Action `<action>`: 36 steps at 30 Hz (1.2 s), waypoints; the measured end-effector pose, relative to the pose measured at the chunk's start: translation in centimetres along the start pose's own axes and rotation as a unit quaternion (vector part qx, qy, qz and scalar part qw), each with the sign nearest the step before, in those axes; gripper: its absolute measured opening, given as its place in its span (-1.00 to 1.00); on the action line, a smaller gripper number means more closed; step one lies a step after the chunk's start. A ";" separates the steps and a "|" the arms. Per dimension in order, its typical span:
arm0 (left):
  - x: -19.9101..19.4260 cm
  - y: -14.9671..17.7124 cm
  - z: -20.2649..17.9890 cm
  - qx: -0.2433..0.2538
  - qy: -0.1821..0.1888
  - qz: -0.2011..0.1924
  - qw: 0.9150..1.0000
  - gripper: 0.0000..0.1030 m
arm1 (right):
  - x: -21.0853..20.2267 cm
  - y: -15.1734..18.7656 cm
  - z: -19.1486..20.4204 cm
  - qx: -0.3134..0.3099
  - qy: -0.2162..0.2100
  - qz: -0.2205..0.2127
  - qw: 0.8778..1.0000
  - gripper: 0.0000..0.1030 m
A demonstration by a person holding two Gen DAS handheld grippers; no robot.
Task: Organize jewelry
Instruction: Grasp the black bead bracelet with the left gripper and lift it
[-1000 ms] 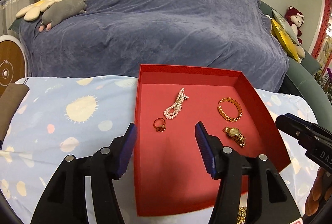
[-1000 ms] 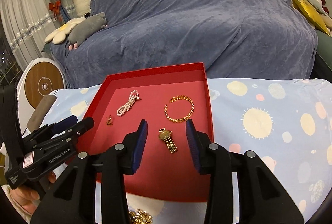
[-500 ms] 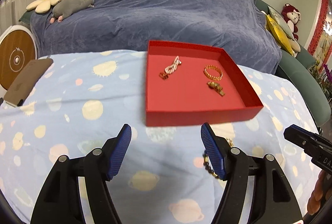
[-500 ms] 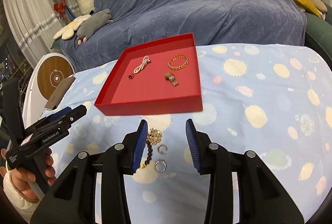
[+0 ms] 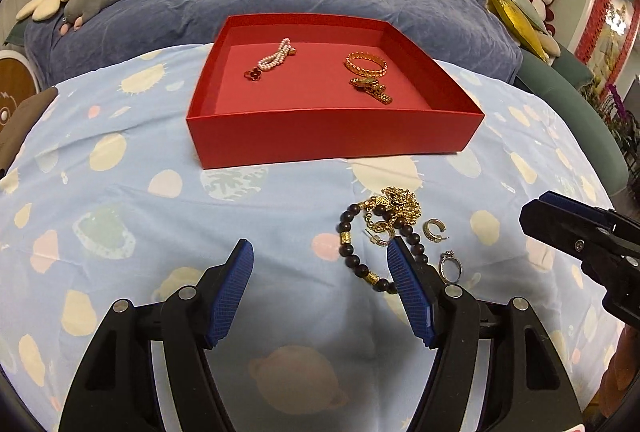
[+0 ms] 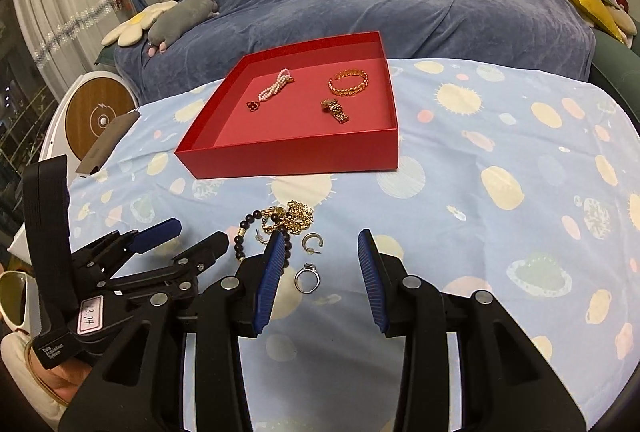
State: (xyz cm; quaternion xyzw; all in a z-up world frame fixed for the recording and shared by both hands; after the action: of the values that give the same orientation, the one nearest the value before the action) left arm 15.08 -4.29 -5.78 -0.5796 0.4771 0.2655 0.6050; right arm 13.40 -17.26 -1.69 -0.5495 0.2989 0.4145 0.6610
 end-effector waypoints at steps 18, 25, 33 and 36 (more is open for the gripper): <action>1.5 0.0 0.0 0.031 -0.027 0.000 0.999 -0.89 | 0.8 -0.1 0.6 -0.008 0.001 0.011 1.000 -0.29; -2.9 0.3 2.1 0.007 0.010 -0.020 1.000 -0.89 | 1.7 0.1 1.9 -0.024 -0.003 0.022 0.999 -0.29; -4.6 0.8 4.3 -0.010 0.017 -0.027 0.999 -0.89 | 3.8 0.9 4.4 -0.049 -0.011 0.047 0.998 -0.29; -4.9 1.3 4.8 -0.013 0.018 -0.026 0.999 -0.89 | 4.6 1.0 5.7 -0.061 -0.016 0.053 0.997 -0.29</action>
State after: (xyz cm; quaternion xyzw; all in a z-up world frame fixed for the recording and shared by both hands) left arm 13.28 1.68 -2.66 -0.6041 0.4696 0.2454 0.5952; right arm 14.35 -10.68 -4.85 -0.5655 0.2918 0.4752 0.6077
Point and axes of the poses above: each gripper's, at about its wrist camera, not at the fingertips, and x roughly the way its jaws point, z to its left, y to its underside, the point moved 6 cm from there along x, roughly the way its jaws point, and after that the axes turned 11 degrees about z, right-handed, at the moved point
